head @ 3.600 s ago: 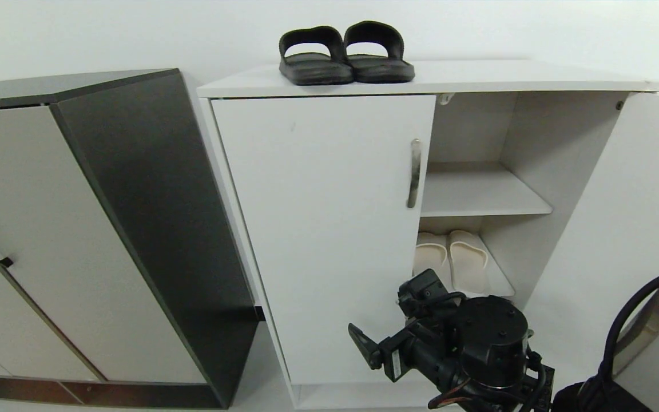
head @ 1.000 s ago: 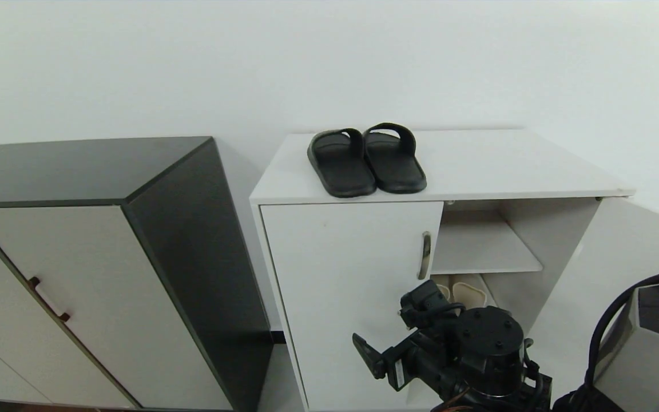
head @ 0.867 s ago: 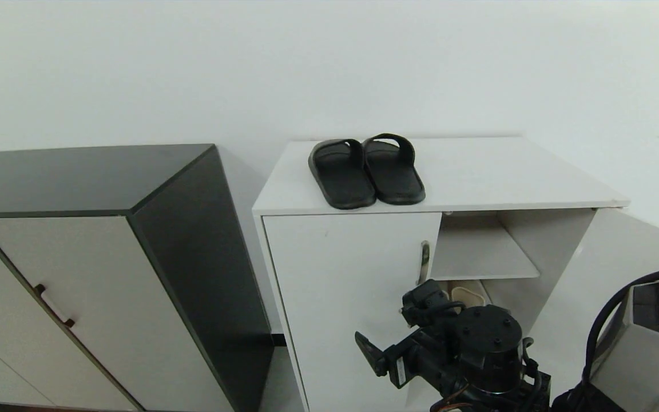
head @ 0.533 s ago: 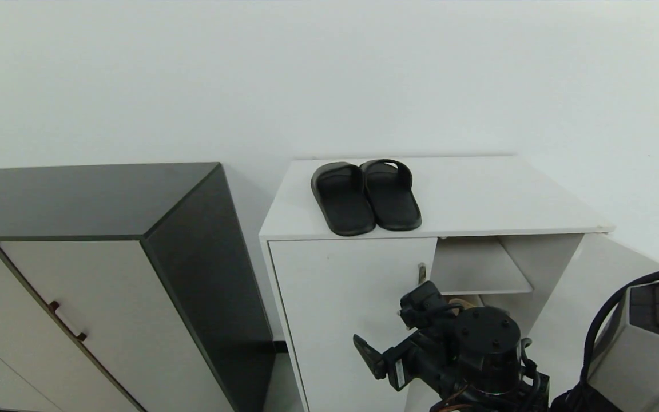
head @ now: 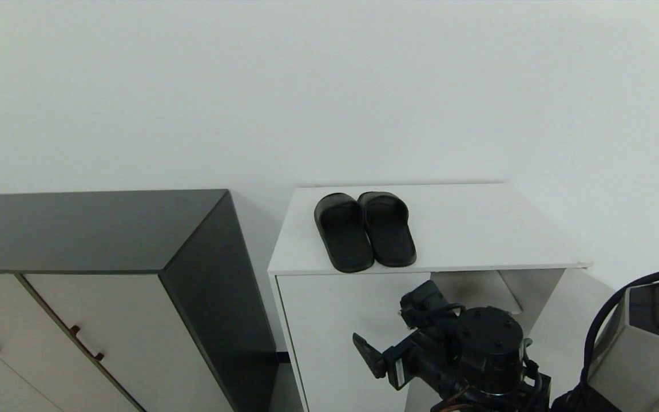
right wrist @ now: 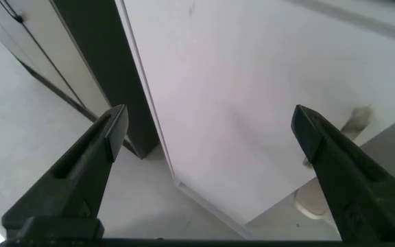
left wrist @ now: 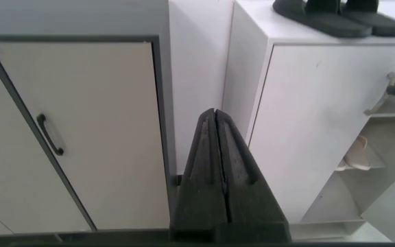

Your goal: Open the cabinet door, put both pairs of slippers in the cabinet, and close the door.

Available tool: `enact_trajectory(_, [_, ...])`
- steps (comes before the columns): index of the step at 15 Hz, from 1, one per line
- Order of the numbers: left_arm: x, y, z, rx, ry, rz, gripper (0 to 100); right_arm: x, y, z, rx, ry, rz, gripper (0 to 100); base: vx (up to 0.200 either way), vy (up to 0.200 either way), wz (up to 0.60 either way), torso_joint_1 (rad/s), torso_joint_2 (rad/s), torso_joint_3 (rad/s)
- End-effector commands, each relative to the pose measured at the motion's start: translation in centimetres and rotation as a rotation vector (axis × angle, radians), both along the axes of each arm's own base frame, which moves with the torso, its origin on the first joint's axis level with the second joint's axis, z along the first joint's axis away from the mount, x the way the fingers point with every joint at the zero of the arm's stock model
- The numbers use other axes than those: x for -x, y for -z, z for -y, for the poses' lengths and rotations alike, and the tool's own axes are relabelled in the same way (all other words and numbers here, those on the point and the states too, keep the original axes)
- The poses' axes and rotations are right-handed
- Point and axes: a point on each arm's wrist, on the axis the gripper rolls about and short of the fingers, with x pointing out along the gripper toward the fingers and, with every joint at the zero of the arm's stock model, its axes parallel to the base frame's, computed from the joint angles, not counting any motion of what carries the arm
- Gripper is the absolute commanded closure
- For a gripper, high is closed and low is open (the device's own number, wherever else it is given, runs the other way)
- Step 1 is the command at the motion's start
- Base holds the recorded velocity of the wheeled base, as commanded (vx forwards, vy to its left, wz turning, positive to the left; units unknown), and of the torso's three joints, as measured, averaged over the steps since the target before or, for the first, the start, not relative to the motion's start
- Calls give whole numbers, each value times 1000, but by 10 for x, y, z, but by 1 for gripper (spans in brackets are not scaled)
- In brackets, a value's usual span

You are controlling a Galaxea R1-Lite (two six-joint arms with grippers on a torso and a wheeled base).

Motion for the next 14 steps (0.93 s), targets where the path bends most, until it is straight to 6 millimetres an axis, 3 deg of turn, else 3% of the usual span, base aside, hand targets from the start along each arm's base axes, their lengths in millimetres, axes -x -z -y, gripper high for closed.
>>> enact_trajectory(1, [0, 0, 0, 0, 0, -1, 100, 0, -2, 0, -10, -4, 30, 0, 0, 0, 0, 286, -608, -334])
enact_trajectory(4, [0, 0, 0, 0, -1, -1, 100, 0, 4, 1, 36, -9, 112, 0, 0, 0, 0, 102, -219, -118])
enact_trajectory(8, [0, 0, 0, 0, -3, -1, 100, 7, -19, 6, 73, -15, 69, 0, 0, 0, 0, 0, 0, 0])
enact_trajectory(9, [0, 0, 0, 0, -3, -1, 100, 12, -30, 7, 75, -21, 21, 0, 0, 0, 0, 0, 0, 0])
enact_trajectory(11, [0, 0, 0, 0, -3, -1, 100, 27, -72, 0, 16, -18, -97, 0, 0, 0, 0, 0, 0, 0])
enact_trajectory(14, [0, 0, 0, 0, -3, -1, 100, 37, -112, -9, -45, 46, -224, 0, 0, 0, 0, 0, 0, 0])
